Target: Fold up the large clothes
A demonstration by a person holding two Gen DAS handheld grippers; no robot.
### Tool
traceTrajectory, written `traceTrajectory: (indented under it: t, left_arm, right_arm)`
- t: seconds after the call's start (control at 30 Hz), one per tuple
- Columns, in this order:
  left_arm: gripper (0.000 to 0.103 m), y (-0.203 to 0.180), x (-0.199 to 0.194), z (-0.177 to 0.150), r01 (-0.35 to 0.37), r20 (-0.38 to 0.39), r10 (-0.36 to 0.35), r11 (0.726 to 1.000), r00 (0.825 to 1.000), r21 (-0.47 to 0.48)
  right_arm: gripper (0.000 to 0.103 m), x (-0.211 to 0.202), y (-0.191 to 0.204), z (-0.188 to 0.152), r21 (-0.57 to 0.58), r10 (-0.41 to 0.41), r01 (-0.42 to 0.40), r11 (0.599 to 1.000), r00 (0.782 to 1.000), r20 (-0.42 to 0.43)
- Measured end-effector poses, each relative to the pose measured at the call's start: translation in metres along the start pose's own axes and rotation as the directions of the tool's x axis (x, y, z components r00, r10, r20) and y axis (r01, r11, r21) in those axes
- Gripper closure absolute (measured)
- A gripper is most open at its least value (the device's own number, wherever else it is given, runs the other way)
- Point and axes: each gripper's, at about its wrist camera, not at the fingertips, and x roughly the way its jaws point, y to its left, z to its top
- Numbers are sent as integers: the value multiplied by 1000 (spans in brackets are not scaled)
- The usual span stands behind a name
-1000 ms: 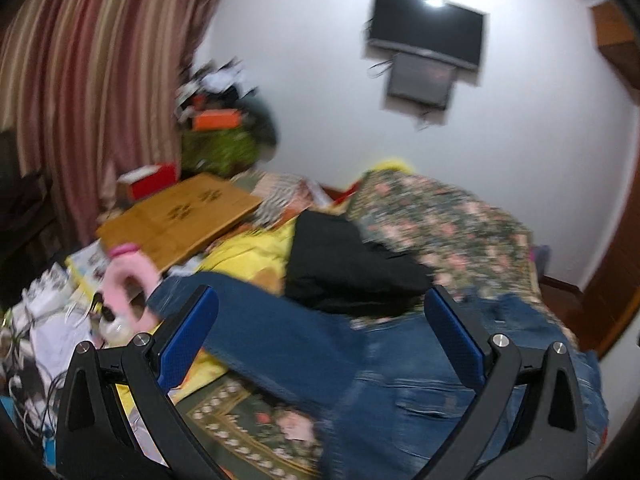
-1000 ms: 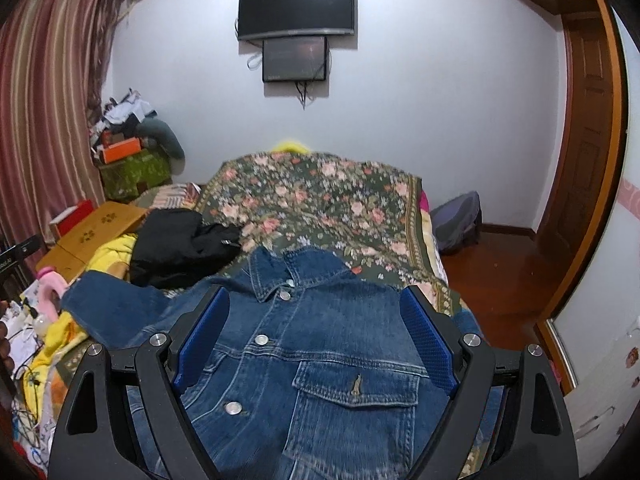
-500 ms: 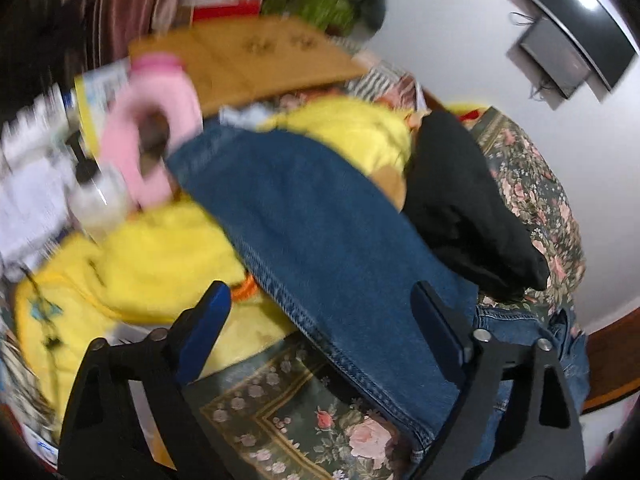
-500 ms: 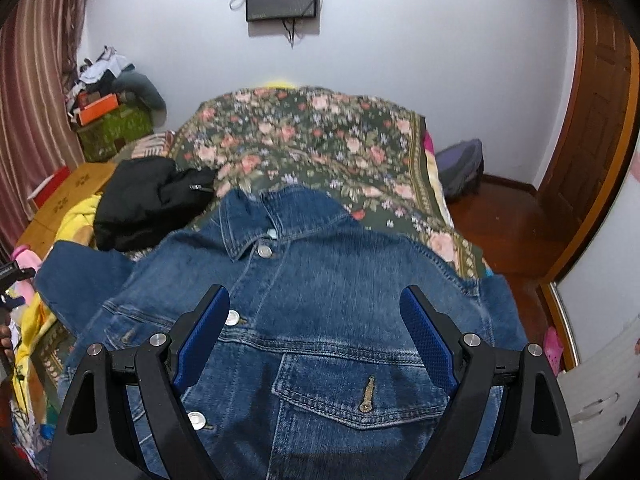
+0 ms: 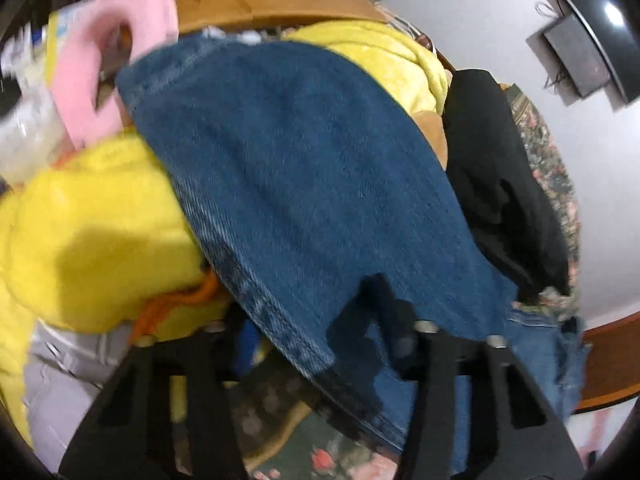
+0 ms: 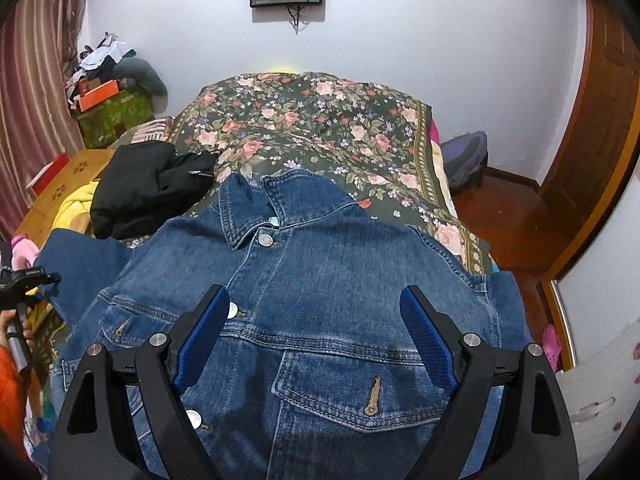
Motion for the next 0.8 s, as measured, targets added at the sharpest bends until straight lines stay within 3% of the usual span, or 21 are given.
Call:
traceTrajectory:
  t: [0.1,0.2,0.3,0.47,0.6,0.63,0.8]
  left_arm:
    - [84,-15,-11,-3,-60,47,56,994,997,97]
    - [89,-38,-35,-7,-94,125,74,981,989,170]
    - [94,-67,-63,-3,-74,189,33,974,981,213]
    - [99,-131,-110,3,34,239,-117,944,964,327]
    - [100,-192,-142,-23,121,230,-254,875,940,468]
    - [100,-211,-149,-36,147,209,-291,843,934,517]
    - [100,-268,-145,-95,230,43,-339,721,940,653]
  right_arm:
    - [18,-5,-1,1,1,-6,6,1000,1000,14]
    - [18,-12,-6,2,7,-10,10,1000,1000,27]
    - [18,-20,-11,1,12,-19,18,1000,999,45]
    - [18,-36,-24,-2,38,-19,16,999,996,82]
    - [18,-43,-36,-8,46,-32,28,999,995,94]
    - [18,-44,-38,-9,48,-37,33,998,995,96]
    - [18,-49,-51,-19,69,-33,25,997,993,111]
